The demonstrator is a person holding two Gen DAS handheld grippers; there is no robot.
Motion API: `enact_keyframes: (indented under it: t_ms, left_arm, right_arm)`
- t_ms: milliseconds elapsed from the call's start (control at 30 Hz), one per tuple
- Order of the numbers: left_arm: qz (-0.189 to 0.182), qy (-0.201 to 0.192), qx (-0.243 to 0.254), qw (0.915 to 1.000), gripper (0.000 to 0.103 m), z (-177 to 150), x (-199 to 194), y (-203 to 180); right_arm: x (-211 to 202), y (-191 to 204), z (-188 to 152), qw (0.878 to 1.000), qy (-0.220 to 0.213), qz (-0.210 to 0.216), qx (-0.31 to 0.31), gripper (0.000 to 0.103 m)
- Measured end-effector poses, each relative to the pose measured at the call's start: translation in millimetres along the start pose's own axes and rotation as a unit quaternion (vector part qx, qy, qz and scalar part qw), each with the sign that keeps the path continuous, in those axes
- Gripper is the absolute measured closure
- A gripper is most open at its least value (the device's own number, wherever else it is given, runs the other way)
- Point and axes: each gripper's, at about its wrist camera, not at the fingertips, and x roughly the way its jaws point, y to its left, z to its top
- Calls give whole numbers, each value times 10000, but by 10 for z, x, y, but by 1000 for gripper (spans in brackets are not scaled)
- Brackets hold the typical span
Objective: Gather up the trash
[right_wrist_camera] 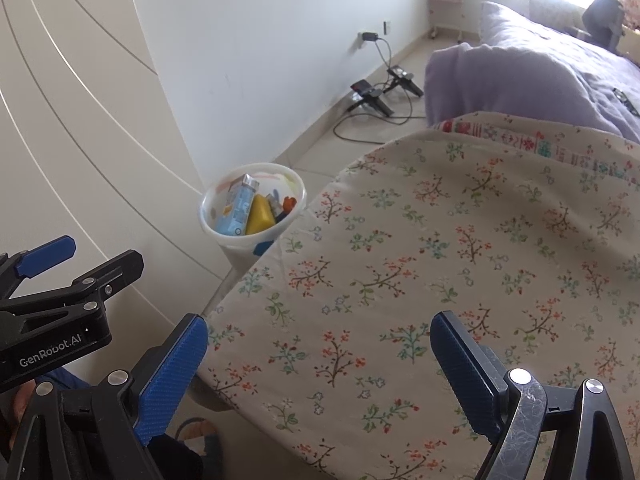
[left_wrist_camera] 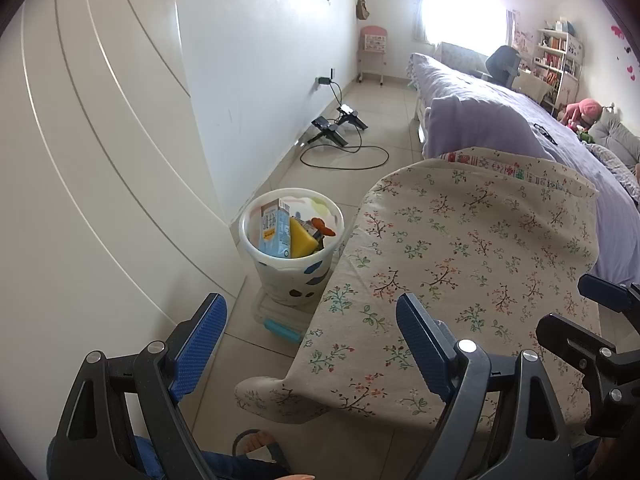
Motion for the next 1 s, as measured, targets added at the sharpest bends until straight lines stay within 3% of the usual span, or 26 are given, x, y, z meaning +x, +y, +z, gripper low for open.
enact_keyframes:
  t_ms: [1000]
  left_arm:
    - [10,25,61,10000,14,-26,25,-9]
  right_arm:
    - [-5,28,-6,9998,-82,-65,-140,9]
